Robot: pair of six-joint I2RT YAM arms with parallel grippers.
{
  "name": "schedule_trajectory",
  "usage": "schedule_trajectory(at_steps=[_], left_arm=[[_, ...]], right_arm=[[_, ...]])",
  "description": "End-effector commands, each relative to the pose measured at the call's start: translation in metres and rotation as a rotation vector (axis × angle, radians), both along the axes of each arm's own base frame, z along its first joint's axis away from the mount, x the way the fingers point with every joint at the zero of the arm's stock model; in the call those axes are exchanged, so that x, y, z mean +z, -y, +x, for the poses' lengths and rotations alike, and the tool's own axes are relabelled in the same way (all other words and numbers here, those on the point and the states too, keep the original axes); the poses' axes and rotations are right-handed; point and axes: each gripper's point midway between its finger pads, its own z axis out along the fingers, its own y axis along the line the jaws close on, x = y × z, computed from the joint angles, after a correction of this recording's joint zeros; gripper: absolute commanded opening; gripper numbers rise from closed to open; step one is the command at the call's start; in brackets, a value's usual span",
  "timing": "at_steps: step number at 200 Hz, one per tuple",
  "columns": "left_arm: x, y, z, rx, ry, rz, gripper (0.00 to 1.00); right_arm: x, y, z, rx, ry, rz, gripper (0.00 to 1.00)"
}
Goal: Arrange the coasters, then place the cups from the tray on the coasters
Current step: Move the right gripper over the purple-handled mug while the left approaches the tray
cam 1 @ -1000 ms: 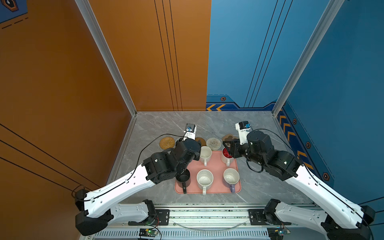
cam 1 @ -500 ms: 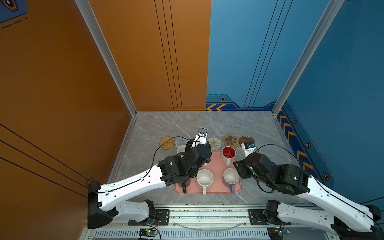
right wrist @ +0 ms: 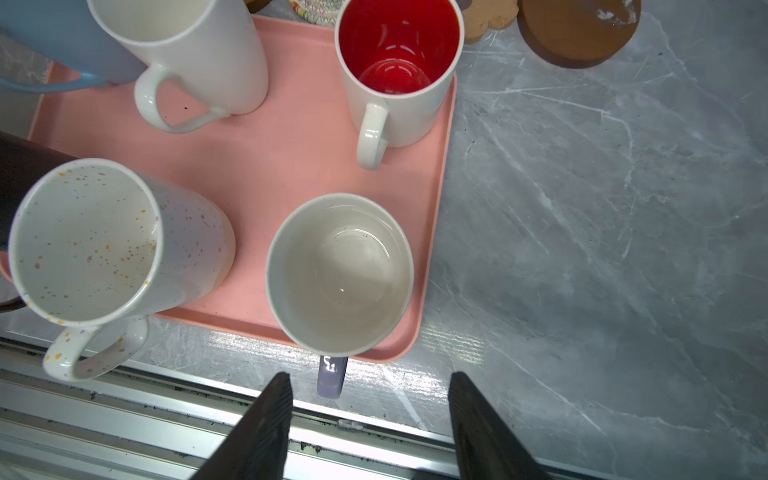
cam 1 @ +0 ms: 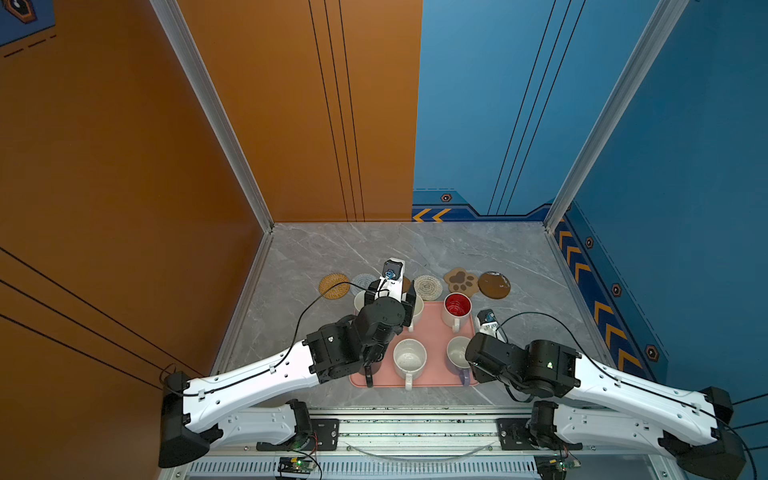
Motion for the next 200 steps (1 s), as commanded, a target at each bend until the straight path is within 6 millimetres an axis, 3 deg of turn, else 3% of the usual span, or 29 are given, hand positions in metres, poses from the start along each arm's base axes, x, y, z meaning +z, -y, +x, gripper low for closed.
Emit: schedule_trajectory(at_steps=[1, 37, 100, 200], left_arm=[[0.001, 0.0, -0.002, 0.002, 0.01, -0.002, 0.6], [-0.004, -0.003, -0.001, 0.017, -0.004, 0.004, 0.61], [-0.006, 0.0, 0.002, 0.016, -0.014, -0.009, 0.61], [-0.011, -0.002, 0.007, 0.027, -0.027, -0.01, 0.61]], right_arm=[[-0.023, 0.012, -0.012, -0.046, -0.068, -0.034, 0.59], [-0.05, 0.006, -0.02, -0.052, -0.128, 0.0, 0.57], [-0.053, -0.009, -0.018, -0.033, -0.129, 0.046, 0.55], [-0.08, -0.023, -0.021, 0.002, -0.202, -0.024, 0.5]])
